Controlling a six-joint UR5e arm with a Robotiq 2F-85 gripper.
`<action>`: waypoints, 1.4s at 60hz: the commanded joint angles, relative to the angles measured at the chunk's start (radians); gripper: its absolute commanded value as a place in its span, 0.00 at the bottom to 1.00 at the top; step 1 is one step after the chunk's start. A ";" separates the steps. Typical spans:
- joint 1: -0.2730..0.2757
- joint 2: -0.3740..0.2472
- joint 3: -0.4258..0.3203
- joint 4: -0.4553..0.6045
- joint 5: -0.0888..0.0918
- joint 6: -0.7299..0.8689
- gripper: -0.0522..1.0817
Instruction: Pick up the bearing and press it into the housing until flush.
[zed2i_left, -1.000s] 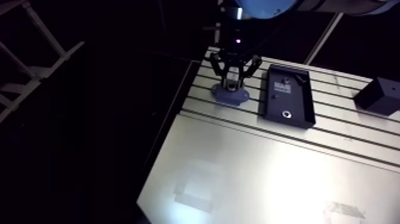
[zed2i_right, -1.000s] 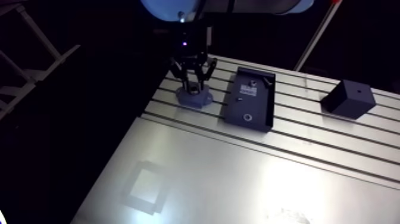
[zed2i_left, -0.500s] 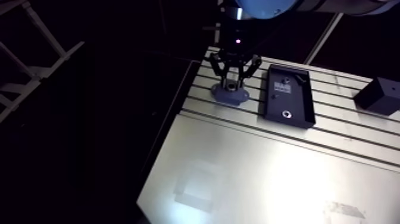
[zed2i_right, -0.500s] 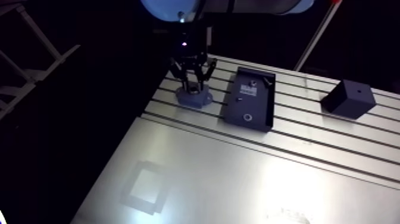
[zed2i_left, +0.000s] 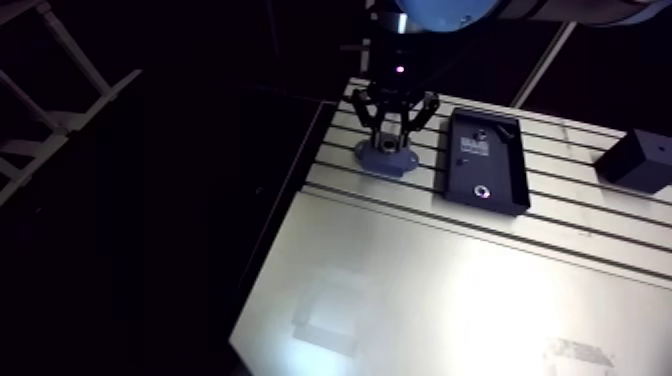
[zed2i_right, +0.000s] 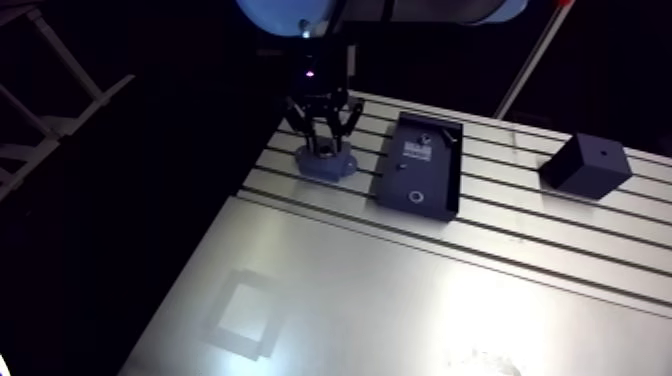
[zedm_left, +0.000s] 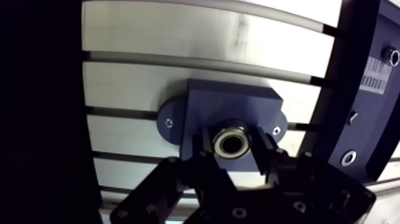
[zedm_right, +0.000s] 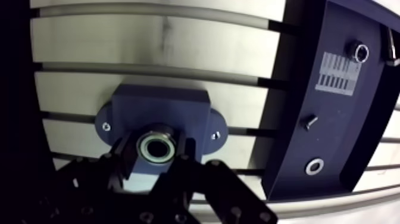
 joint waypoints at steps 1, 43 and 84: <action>0.000 -0.003 -0.001 0.000 0.002 0.000 0.60; -0.008 -0.049 -0.015 0.033 0.045 -0.003 0.10; -0.026 -0.037 -0.026 0.041 0.043 -0.002 0.97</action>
